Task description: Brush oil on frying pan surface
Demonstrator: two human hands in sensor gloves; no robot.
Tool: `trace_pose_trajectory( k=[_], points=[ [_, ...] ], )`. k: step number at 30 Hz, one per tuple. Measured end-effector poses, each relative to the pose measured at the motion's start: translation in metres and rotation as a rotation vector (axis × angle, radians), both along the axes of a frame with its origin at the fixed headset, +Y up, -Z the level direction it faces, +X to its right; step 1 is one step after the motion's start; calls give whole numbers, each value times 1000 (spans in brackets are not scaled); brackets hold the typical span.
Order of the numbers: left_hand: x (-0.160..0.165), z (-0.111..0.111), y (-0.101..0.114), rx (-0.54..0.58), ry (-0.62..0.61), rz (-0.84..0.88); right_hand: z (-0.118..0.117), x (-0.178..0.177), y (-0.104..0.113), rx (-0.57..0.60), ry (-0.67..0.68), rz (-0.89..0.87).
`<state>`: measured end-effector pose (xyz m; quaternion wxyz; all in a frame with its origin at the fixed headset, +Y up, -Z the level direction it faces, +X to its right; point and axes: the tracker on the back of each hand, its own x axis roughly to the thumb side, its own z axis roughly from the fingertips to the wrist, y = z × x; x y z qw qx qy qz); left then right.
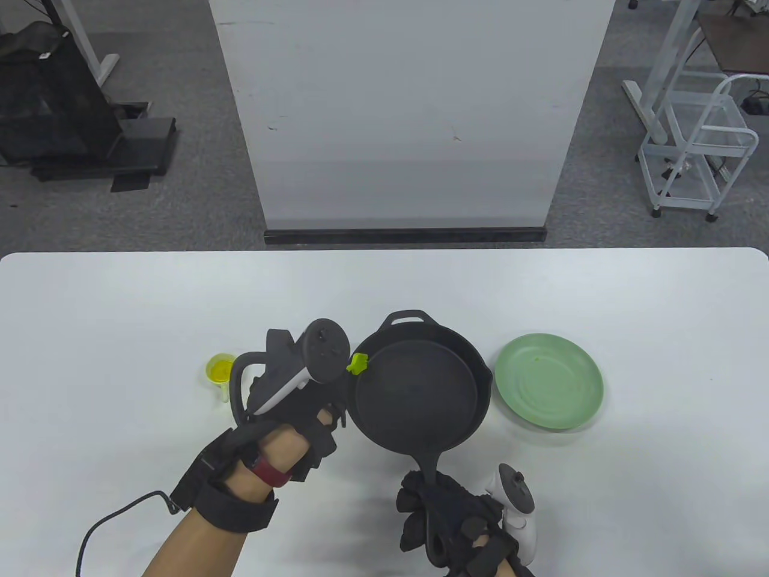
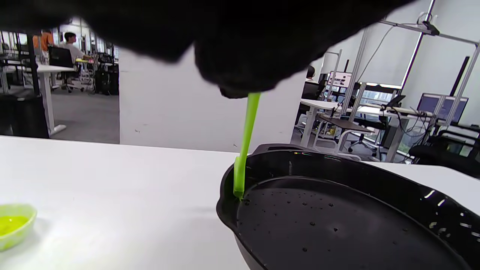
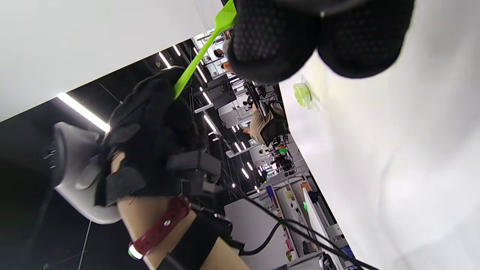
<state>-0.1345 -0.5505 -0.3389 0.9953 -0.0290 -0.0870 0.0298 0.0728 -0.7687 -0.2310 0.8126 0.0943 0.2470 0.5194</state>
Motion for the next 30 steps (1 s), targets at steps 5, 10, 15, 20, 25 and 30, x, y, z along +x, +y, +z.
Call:
trace_pose_trajectory(
  k=[5,10,15,20,25,30],
  points=[
    [13,-9,-22,-135,-48,47,0,-2,1,17,6,7],
    [13,-17,-31,-183,-67,279,0,-2,-1,0,19,-22],
    [20,-21,-40,-248,-81,389,0,-4,0,-5,30,-44],
    [29,-26,-54,-294,-104,514,0,-4,0,-4,32,-48],
    [30,-36,-73,-359,-93,649,-1,-3,-1,-11,29,-39],
    [24,-40,-82,-430,-72,847,-1,-4,0,-8,47,-52]
  ],
)
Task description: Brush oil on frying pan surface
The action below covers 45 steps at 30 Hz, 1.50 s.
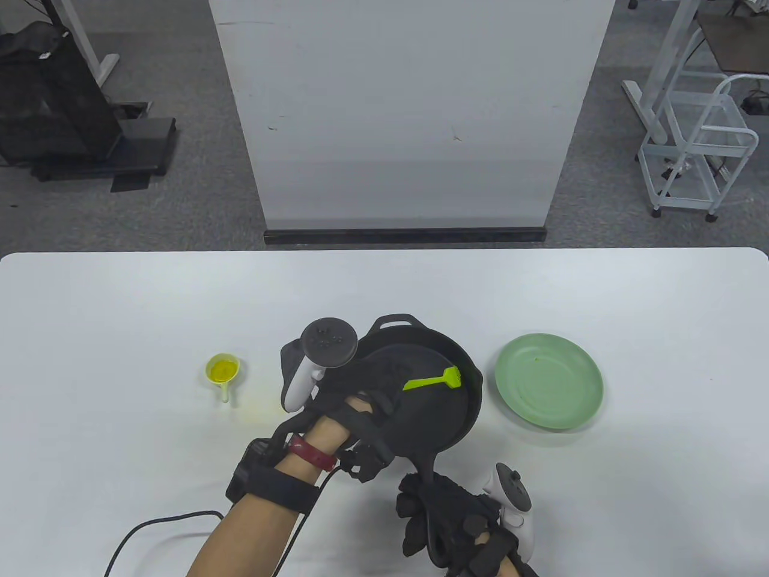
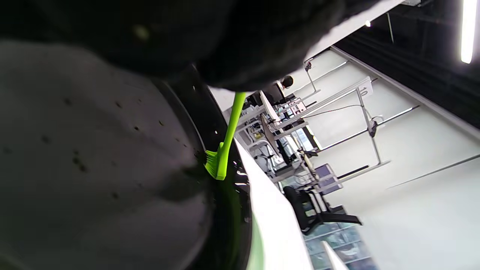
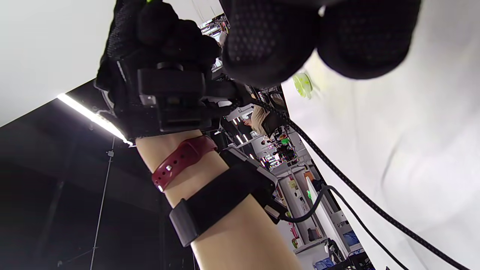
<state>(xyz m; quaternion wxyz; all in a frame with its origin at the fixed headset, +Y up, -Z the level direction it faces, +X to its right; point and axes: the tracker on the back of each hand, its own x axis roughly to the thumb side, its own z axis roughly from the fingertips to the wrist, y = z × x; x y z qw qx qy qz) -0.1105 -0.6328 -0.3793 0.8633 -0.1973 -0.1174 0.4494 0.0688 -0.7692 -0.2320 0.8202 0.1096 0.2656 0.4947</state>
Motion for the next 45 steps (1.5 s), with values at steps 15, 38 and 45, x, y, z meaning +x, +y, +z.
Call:
trace_pose_trajectory(
  k=[15,38,45],
  points=[
    [-40,-6,5,20,19,-277,-2,7,1,-1,-62,-8],
    [-33,38,82,358,6,-693,-1,10,0,15,-141,31],
    [-11,36,67,329,-30,-657,-1,6,-3,-4,-102,-40]
  ],
)
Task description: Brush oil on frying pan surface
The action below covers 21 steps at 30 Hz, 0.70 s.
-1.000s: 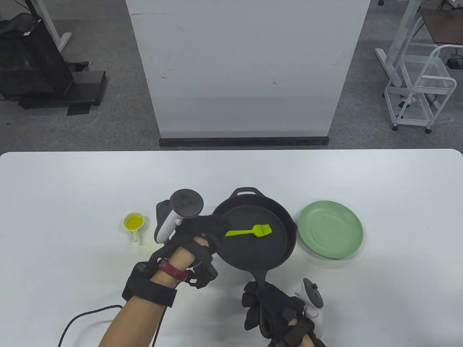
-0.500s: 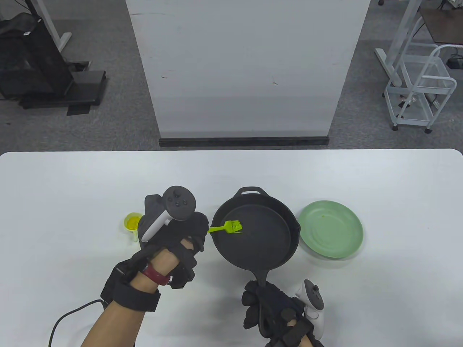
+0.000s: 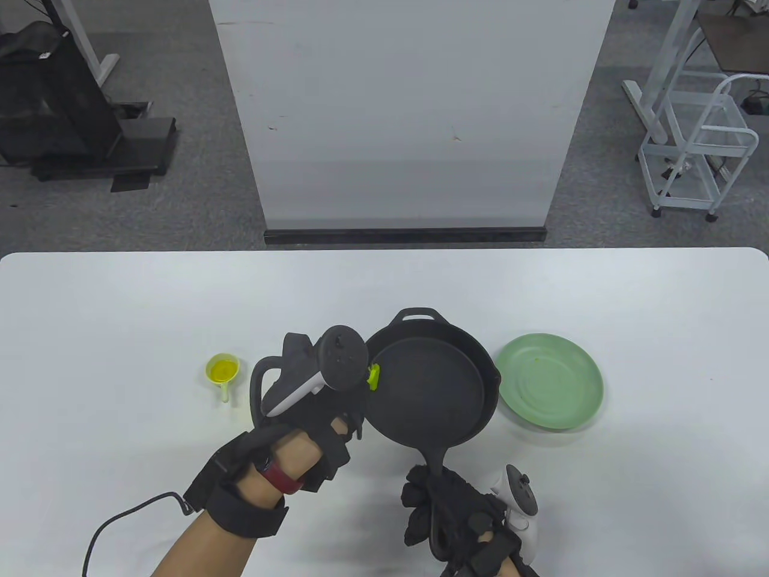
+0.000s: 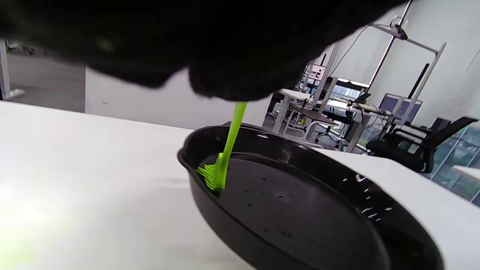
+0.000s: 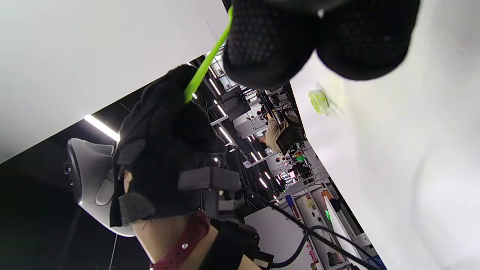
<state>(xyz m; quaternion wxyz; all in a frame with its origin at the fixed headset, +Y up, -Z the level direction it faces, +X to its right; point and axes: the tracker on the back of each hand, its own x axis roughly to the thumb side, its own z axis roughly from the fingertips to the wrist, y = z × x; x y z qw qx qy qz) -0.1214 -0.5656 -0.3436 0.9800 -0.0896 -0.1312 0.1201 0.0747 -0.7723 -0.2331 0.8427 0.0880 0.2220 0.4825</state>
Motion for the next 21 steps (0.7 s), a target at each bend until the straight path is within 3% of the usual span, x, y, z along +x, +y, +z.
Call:
trace_pose_trajectory(
  k=[8,21],
  points=[
    [9,-9,-14,-147,-29,256,-1,-2,0,20,25,-1],
    [33,-21,-46,-261,-57,471,-1,-6,-3,12,41,22]
  ],
)
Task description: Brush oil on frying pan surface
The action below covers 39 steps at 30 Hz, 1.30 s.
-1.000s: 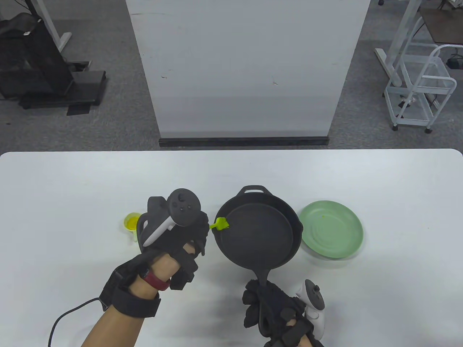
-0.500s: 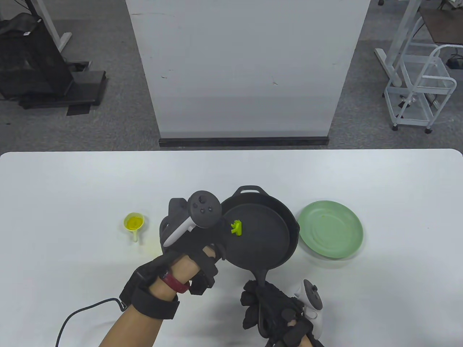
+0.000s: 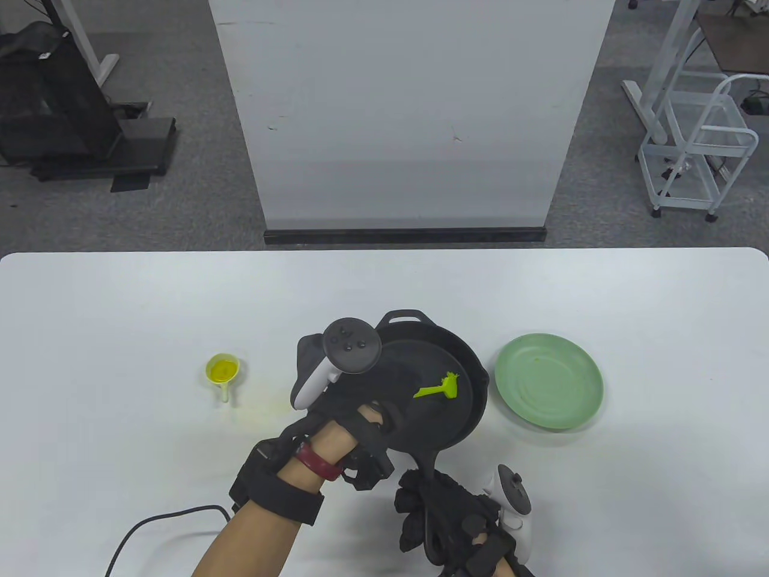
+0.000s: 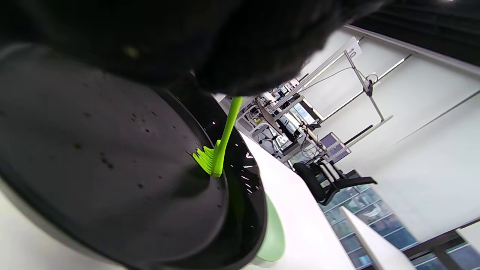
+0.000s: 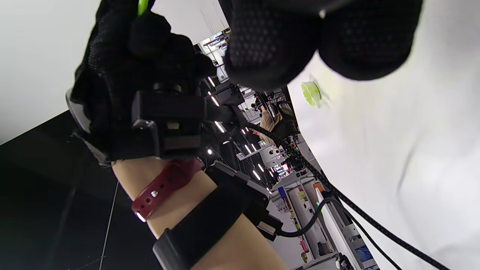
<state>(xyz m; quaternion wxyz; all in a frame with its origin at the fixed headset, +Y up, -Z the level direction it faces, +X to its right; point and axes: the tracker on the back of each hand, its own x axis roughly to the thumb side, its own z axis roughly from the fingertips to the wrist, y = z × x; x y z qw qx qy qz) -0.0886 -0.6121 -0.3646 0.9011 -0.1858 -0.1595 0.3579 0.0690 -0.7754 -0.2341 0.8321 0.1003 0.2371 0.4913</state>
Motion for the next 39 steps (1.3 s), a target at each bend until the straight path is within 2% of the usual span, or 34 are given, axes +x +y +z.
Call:
trace_pose_trajectory(
  k=[2,4,9,21,28,35,39],
  points=[
    [2,-2,-4,-58,8,104,0,0,0,0,-3,-1],
    [1,-3,-5,-87,10,120,0,0,0,0,-4,0],
    [-18,-9,-7,-70,55,7,0,3,2,11,-28,11],
    [-84,-10,1,-86,151,-18,1,7,4,25,-57,13],
    [-113,-5,6,-37,196,-62,2,8,5,22,-68,11],
    [-121,4,13,43,206,-156,2,8,4,17,-69,16],
    [-116,6,9,11,158,-277,2,8,3,9,-67,11]
  ],
)
